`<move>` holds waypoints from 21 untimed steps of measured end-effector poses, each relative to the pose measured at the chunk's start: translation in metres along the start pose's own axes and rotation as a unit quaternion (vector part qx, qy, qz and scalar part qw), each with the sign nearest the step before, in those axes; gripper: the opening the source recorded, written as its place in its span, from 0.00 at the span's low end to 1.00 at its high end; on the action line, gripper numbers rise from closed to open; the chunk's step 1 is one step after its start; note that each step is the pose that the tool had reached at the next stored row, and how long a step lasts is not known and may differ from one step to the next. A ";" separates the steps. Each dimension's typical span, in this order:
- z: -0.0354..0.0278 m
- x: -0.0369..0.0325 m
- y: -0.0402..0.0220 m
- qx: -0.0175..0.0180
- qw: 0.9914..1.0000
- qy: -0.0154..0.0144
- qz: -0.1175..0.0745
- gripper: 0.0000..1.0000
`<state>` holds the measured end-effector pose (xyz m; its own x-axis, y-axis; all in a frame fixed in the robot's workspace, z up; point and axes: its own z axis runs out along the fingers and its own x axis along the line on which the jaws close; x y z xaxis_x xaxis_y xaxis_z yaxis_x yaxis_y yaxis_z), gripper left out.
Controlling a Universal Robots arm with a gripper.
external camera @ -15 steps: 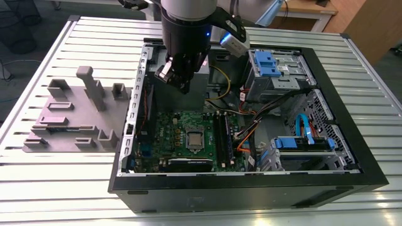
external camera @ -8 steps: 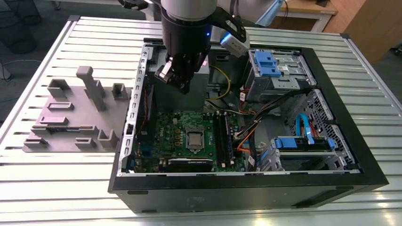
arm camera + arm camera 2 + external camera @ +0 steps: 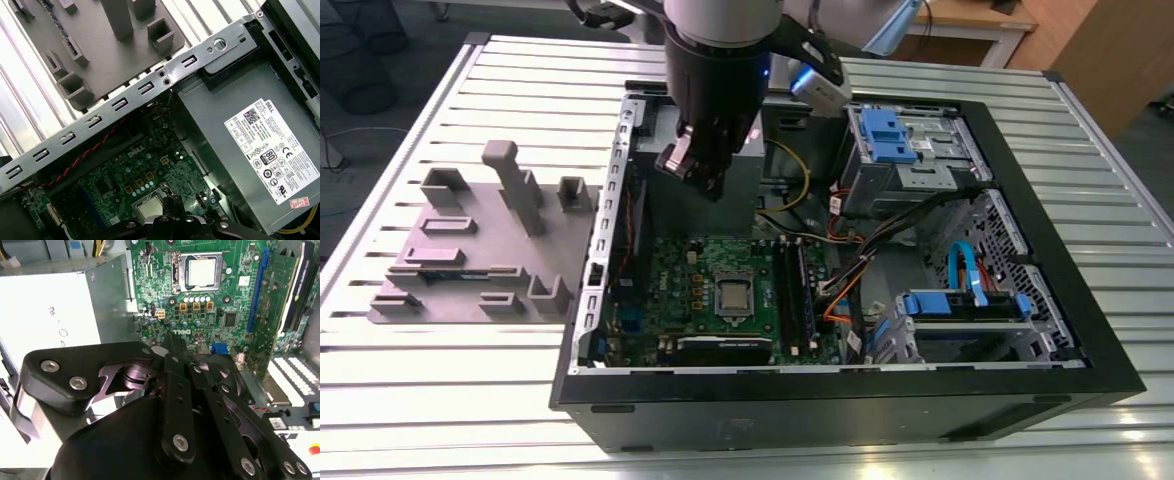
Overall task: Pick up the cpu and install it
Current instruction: 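Install the first cpu locking lever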
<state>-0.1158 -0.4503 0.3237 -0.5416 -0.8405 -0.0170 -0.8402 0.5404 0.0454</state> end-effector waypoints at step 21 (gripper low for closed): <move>0.0232 -0.0234 -0.0433 -0.003 0.999 -0.001 -0.035 0.10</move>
<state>-0.0674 -0.4532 0.2990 -0.4823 -0.8757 -0.0229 -0.8754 0.4808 0.0490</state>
